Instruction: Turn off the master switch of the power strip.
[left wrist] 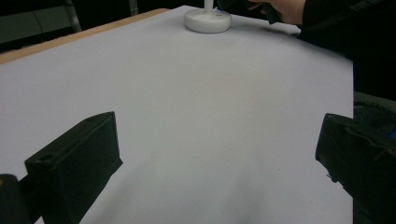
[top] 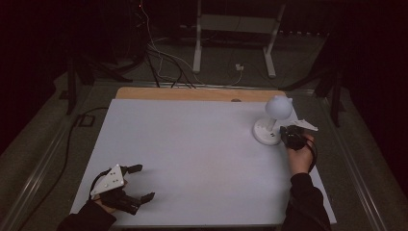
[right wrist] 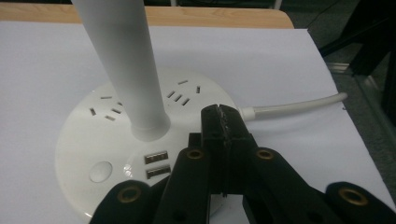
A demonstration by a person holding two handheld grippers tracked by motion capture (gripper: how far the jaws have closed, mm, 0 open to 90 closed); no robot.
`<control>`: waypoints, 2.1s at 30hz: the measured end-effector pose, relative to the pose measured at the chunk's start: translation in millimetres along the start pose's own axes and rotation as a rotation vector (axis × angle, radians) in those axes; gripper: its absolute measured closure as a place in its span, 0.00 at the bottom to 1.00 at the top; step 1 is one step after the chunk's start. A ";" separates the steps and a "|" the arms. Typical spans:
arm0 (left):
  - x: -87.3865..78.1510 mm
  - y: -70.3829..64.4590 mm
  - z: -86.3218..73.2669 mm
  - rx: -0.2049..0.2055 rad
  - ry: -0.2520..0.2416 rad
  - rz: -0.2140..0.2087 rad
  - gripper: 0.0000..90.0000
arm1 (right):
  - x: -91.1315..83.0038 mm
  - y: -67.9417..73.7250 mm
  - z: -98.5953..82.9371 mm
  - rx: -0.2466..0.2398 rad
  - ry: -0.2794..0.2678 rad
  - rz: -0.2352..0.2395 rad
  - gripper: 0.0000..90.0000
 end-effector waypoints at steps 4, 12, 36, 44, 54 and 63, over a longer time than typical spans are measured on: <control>-0.2 0.1 0.0 -0.001 0.000 0.000 0.00 | 2.9 0.4 -1.5 0.005 0.000 0.000 1.00; -0.2 0.0 -0.1 -0.003 0.000 -0.001 0.00 | 4.8 0.6 -1.7 -0.024 -0.015 -0.011 1.00; 0.7 0.2 -0.9 -0.001 0.010 -0.002 0.00 | 6.3 0.1 -4.9 -0.083 -0.026 -0.028 1.00; 1.3 0.0 -1.5 -0.002 0.015 -0.003 0.00 | 5.9 2.7 -5.8 -0.143 -0.029 -0.049 1.00; 1.4 -0.3 -1.2 -0.001 0.016 -0.004 0.00 | 6.2 2.3 -6.2 -0.180 -0.032 -0.046 1.00; 1.5 -0.6 -1.1 -0.001 0.017 -0.007 0.00 | 7.6 3.2 -5.0 -0.176 -0.025 -0.069 1.00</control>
Point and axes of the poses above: each handheld gripper's, and its own axes: x roughly forward along the jaws, z roughly out of its top, y roughly to its left, the point moved 5 cm from there along x, roughly forward along the jaws, and after that the axes turned 12 degrees about x, right-handed, at the moved point
